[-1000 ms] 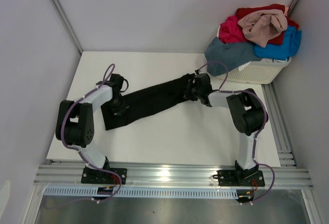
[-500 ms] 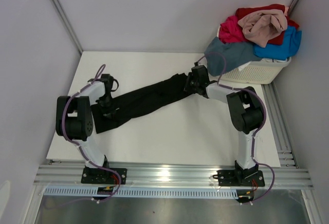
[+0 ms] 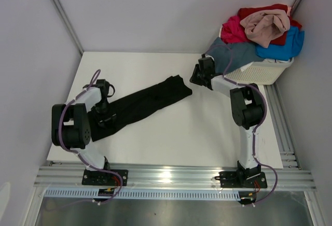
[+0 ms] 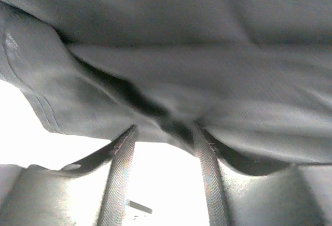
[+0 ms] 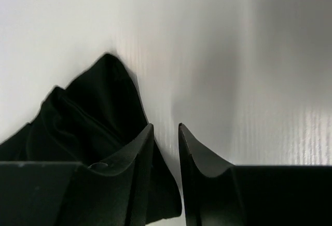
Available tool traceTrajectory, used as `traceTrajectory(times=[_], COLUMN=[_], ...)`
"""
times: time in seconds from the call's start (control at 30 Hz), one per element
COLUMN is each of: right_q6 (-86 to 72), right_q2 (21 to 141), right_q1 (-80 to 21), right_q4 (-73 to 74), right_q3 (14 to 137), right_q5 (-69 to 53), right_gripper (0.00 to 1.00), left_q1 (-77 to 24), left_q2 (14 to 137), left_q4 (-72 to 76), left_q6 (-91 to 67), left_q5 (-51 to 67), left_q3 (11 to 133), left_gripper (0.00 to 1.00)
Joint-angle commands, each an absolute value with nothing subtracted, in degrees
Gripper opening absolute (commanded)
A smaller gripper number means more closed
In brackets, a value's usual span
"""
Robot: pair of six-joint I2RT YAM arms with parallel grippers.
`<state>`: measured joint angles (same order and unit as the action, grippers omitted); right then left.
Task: Fold and stack the t-shirts
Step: Fold the other side of the tshirt into a rectangle, then rotate the tshirt 90 degrees
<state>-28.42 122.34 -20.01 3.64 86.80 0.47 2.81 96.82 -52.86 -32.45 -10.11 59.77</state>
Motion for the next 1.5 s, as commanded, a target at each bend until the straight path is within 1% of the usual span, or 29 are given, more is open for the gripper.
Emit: traceTrajectory(times=[0.0, 0.07, 0.1, 0.13, 0.17, 0.2, 0.33, 0.5, 0.63, 0.77, 0.97, 1.07, 1.17, 1.2, 1.27, 1.3, 1.47], right_q6=[-27.25, -26.46, -26.28, -26.19, -26.45, -26.63, -28.38, -30.05, -33.74, -37.26, -38.14, -38.32, -38.67, -38.93, -39.11, -38.5, -34.9], right_q2=[119.36, 117.17, 116.38, 115.5, 114.53, 112.52, 107.94, 105.47, 107.66, 111.17, 114.43, 116.98, 119.7, 120.32, 121.9, 122.25, 124.36], right_q1=[-20.92, -21.01, -21.09, -21.01, -21.01, -21.09, -21.27, -22.85, -24.69, -27.59, -30.06, -30.15, -30.06, -30.15, -29.97, -30.06, -29.1], right_q4=[1.06, 0.7, -0.86, -1.57, -2.1, -2.98, -4.65, -6.85, -9.22, -11.51, -11.95, -11.87, -11.08, -10.29, -8.8, -7.66, -3.35], right_q3=[83.69, 82.1, 81.22, 79.12, 77.88, 76.57, 70.5, 63.46, 61.53, 61.52, 64.77, 67.22, 70.73, 71.8, 74.17, 76.35, 83.92], right_q5=[-2.02, -3.5, -4.21, -4.48, -4.31, -3.7, -3.6, -3.08, -5.53, -7.03, -4.75, -3.43, -2.03, -1.59, -0.09, 0.0, 5.53], right_gripper=[0.3, 0.36, 0.39, 0.47, 0.5, 0.57, 0.63, 0.69, 0.69, 0.7, 0.7, 0.65, 0.42, 0.23, 0.05, 0.0, 0.0], left_q1=[-1.82, -3.42, -4.91, -5.62, -6.23, -7.28, -9.31, -11.6, -11.95, -12.22, -12.65, -13.62, -14.32, -14.5, -14.68, -14.76, -15.12], left_q2=[90.27, 87.21, 86.14, 85.18, 84.12, 82.02, 77.35, 73.13, 71.54, 70.05, 68.21, 65.75, 63.11, 62.58, 61.7, 61.53, 61.17], left_q4=[-51.51, -50.63, -50.36, -50.27, -50.19, -50.27, -50.54, -50.28, -50.62, -50.98, -52.12, -52.56, -52.56, -52.65, -52.73, -52.73, -52.47], left_q6=[-31.82, -31.9, -31.82, -31.64, -31.64, -31.64, -31.46, -32.08, -32.69, -32.34, -32.08, -32.52, -32.52, -32.52, -32.43, -32.43, -32.61], left_q5=[-8.62, -8.44, -8.52, -8.61, -8.79, -9.49, -9.49, -9.14, -9.4, -9.05, -8.35, -7.74, -7.21, -7.21, -7.12, -7.03, -6.24], left_q3=[59.59, 59.24, 59.24, 59.15, 59.24, 59.41, 59.24, 56.34, 54.76, 54.93, 54.76, 54.05, 53.18, 53.17, 52.3, 52.12, 51.16], left_gripper=[0.58, 0.64, 0.68, 0.7, 0.72, 0.75, 0.81, 0.87, 0.9, 0.91, 0.91, 0.91, 0.91, 0.91, 0.91, 0.91, 0.91])
